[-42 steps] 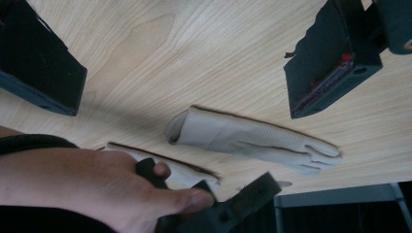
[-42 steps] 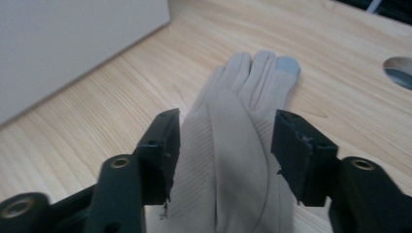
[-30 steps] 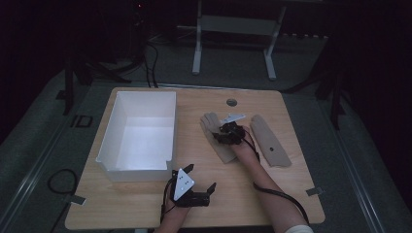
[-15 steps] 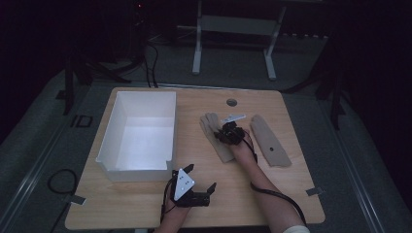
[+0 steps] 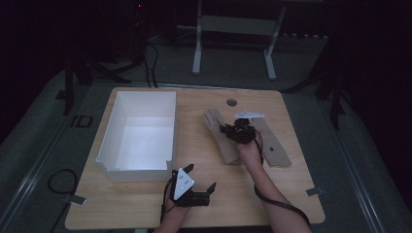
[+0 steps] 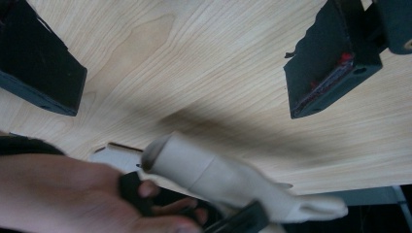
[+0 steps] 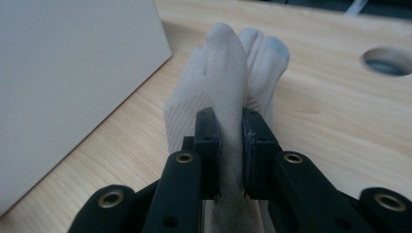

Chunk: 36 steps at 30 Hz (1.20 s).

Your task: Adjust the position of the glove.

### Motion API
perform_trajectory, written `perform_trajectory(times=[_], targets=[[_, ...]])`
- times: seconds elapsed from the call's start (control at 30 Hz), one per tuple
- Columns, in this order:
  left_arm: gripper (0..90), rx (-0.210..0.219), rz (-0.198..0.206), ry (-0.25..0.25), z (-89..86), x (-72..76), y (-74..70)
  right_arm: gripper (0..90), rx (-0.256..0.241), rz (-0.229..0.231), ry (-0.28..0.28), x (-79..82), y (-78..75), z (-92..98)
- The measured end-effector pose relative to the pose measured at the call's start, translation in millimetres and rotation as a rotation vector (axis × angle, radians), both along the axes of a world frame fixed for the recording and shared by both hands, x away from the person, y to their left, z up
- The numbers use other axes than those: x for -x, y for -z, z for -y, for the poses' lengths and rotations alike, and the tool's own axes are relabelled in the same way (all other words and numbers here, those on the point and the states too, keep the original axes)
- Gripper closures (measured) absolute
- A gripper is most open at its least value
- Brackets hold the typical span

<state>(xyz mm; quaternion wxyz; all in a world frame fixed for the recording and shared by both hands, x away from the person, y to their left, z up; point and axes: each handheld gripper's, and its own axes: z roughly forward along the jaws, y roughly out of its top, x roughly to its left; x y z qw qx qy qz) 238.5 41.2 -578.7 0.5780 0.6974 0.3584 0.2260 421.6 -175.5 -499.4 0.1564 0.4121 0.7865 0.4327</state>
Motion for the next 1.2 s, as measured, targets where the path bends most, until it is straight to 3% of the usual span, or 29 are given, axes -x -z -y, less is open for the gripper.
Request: perform_trajectory(times=[0.13,0.23,0.37,0.5,0.63,0.87,1.03,1.2], targets=[[1.6,-0.006,0.001,-0.001,0.1,0.1,-0.1,79.4,-0.003,0.046,0.06,15.8,-17.1,12.6],[1.6,-0.005,0.001,-0.004,0.5,0.2,-0.1,79.4,-0.009,0.056,0.104,25.2,-25.8,20.7],[1.6,-0.008,0.002,-0.003,0.7,0.3,-0.2,79.3,-0.015,0.031,0.173,39.9,-24.4,26.5],[1.6,-0.011,0.005,-0.001,0.7,0.5,-0.2,79.2,0.039,0.015,0.237,50.7,-5.5,27.2],[1.6,-0.009,0.005,0.002,1.2,0.7,-0.2,79.0,0.075,-0.006,0.298,49.6,16.3,33.3],[1.6,-0.008,0.001,0.007,1.2,0.4,-0.2,77.3,0.059,-0.083,0.357,38.5,46.7,43.3],[1.6,-0.008,0.002,0.007,1.2,0.4,-0.2,64.6,0.051,-0.116,0.357,36.9,62.3,43.5],[1.6,-0.006,0.002,0.008,1.5,0.5,-0.2,55.0,0.124,-0.068,0.328,38.8,64.0,35.6]])
